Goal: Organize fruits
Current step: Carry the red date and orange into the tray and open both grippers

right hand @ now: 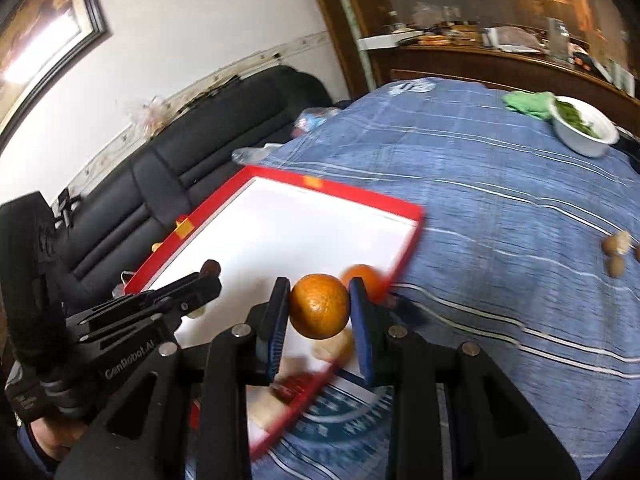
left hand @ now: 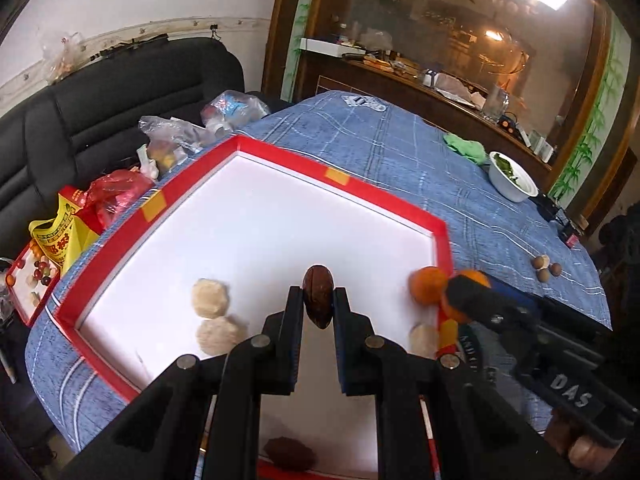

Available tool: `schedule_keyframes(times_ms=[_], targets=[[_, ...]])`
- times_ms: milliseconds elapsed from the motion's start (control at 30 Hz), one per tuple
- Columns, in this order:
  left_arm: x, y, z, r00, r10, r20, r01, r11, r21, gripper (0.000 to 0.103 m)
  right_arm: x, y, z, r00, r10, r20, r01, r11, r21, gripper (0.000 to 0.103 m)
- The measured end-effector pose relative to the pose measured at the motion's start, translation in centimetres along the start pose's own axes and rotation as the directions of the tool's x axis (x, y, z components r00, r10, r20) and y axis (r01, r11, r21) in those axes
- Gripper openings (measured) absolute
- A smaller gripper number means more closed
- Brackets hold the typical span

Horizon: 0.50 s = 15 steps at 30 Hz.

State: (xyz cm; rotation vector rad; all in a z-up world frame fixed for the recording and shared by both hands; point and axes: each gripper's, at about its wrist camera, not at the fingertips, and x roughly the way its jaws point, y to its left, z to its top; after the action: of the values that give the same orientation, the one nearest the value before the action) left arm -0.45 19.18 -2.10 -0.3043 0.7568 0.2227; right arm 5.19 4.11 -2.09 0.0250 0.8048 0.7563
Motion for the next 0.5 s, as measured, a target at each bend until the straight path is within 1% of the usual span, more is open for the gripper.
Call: schedule_keyframes(times_ms=[167,500], targets=[[0.2,0.9,-0.1,1.000,0.013,-0.012,-0.013,1.000,-0.014,0.012,2.2,1.1,0.2,1.000,-0.013,-0.020,0.012,1.000,-0.015,0.032],[0.3,1.3,-0.5,0.997,0.062,-0.036,-0.063,0.998,-0.015,0.012,3.4,1.0,0.1,0.998,-0.027,-0.052,0.026,1.000,-0.014,0.033]])
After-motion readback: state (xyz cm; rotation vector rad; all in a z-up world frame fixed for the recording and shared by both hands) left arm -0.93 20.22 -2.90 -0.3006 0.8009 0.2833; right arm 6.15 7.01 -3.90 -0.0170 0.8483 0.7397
